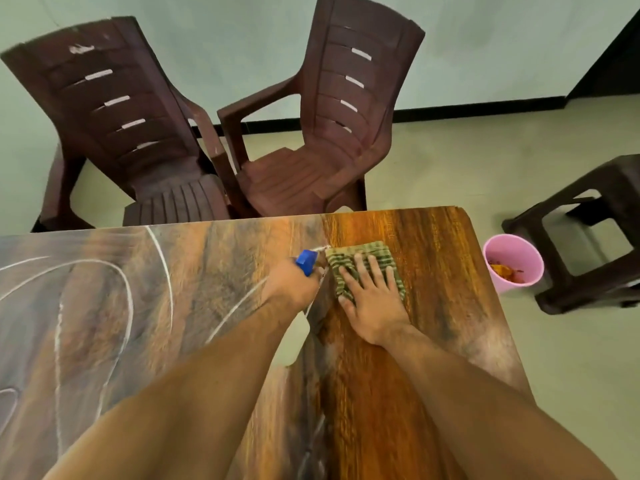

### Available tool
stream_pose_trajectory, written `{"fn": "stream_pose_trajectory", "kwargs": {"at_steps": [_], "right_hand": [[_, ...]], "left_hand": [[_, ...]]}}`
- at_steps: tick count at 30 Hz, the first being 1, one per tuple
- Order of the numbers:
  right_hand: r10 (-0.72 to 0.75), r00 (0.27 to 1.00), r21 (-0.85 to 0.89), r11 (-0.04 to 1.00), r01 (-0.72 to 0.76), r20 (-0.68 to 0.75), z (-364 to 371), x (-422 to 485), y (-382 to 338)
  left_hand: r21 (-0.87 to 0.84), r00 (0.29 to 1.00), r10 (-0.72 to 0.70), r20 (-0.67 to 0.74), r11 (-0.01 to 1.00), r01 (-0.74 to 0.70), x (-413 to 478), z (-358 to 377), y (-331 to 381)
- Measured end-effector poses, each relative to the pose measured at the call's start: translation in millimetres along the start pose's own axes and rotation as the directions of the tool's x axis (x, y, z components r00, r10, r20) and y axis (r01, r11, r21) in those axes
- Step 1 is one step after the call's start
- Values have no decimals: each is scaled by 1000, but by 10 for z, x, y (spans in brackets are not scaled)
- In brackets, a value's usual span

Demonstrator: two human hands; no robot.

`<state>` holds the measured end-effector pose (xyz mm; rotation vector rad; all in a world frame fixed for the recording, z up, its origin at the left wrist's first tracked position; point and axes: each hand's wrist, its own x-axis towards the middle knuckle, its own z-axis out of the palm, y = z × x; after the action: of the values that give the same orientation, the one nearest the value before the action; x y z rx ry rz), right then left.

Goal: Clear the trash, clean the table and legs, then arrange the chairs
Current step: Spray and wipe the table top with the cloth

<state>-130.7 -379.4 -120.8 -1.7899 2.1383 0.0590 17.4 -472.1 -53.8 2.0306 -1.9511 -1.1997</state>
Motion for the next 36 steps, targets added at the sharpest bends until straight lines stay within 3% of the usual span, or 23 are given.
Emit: {"fn": "stream_pose_trajectory", "kwargs": {"at_steps": [3,10,12,14,16,18,20,21,23,24,25,28,30,32,34,35,36], "right_hand": [[-43,999,0,999,43,5,-43,164,81],[265,964,167,949,-266,32,-331,1299,-236],[149,988,102,983,-151,31,-336,1420,-546],[-128,990,-44,990,130,61,-274,1356,-861],[-388,914,-121,908,401,116,-167,1227,-1003],[-498,861,-78,859,507,104,-163,1195,-868],[-352,934,-50,933,356,65,-203,1298,-723],[-173,985,-16,985,173,23,-204,1353,-691],[149,989,74,986,-148,-10,-215,1407,-797],[187,982,80,979,-188,9,-207,1387,-920],[136,990,60,989,-138,33,-164,1283,-1084],[-253,963,-39,966,257,97,-9,684,-1339],[-374,918,-64,921,384,128,77,305,-1151],[-194,977,-31,980,197,84,107,157,-858],[189,981,64,979,-192,49,84,25,-688],[287,956,88,953,-291,52,82,-47,-728],[271,960,77,958,-276,72,124,-122,-833]], "left_hand": [[-18,999,-26,24,999,26,184,-55,41],[-84,999,-55,4,995,55,495,-254,-78],[-80,998,-62,-18,995,60,555,-321,-114],[-73,997,-56,-49,996,52,601,-396,-144],[-63,996,-58,-65,997,54,594,-488,-176],[-83,995,-76,-67,994,70,552,-547,-199],[-134,993,-97,-62,987,88,497,-614,-278],[-160,992,-109,-59,982,98,462,-654,-331],[-223,989,-118,-84,970,97,364,-756,-445],[-246,989,-113,-93,965,87,314,-796,-488],[-249,988,-115,-105,965,86,204,-859,-538],[-200,992,-95,-82,977,77,-78,-923,-645],[-141,996,-87,-22,987,83,-307,-884,-752],[-97,996,-80,34,992,83,-533,-798,-882],[-58,995,-64,77,996,69,-773,-720,-1022],[-51,995,-63,83,996,67,-898,-719,-1084],[-57,994,-65,92,996,70,-982,-681,-1151]]}}
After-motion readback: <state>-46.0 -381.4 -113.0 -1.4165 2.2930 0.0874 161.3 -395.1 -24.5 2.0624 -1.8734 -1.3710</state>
